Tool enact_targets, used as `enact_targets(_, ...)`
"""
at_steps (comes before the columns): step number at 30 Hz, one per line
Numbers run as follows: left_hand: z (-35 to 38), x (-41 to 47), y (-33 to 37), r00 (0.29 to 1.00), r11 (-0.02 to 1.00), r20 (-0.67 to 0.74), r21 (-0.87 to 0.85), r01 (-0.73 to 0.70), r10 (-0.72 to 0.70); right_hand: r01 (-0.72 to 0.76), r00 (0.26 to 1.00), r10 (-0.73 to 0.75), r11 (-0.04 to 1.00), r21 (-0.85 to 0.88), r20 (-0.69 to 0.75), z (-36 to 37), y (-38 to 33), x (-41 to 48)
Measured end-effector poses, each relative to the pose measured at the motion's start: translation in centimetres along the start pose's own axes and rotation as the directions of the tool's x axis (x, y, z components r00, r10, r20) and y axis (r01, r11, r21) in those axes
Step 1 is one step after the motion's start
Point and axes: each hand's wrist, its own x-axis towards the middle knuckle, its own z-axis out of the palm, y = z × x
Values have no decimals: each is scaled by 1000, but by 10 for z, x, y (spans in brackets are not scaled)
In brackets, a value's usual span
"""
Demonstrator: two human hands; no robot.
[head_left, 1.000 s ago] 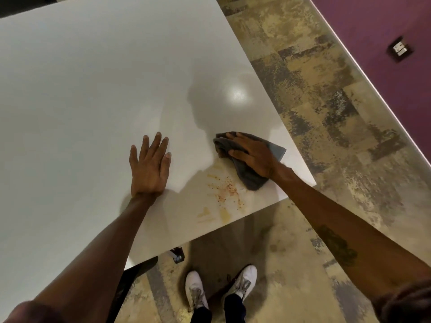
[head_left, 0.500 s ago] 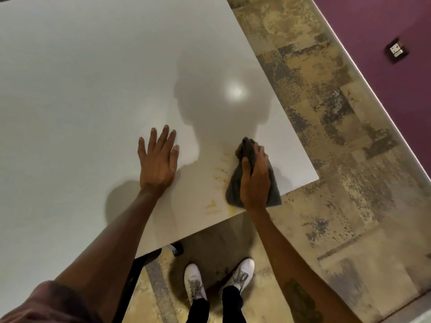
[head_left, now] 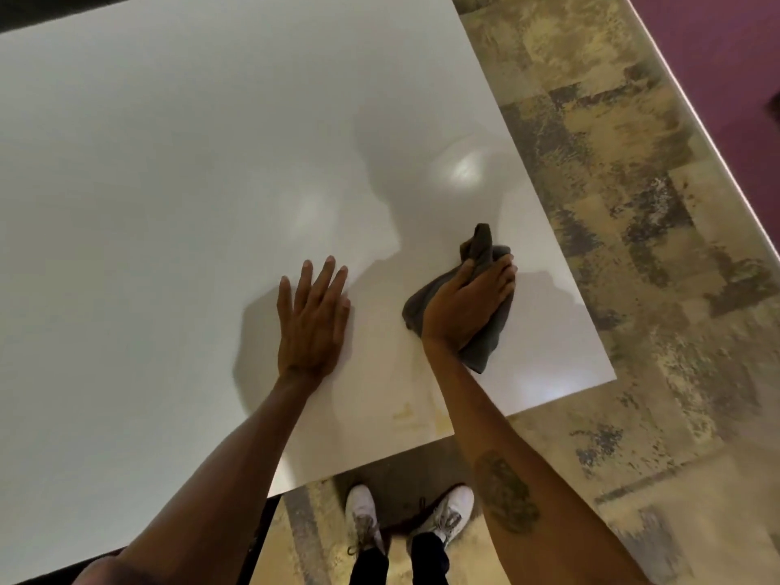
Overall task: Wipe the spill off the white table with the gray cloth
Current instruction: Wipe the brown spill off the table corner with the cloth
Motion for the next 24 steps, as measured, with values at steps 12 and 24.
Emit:
enact_targets(12, 4, 2, -1, 1000, 1000, -24, 1, -11, 11, 494, 776, -515, 855, 157, 363, 25, -14, 70)
enact_targets(24, 12, -1, -6, 999, 1000, -46, -19, -4, 3, 631, 312, -696, 661, 406, 646, 0, 14, 52)
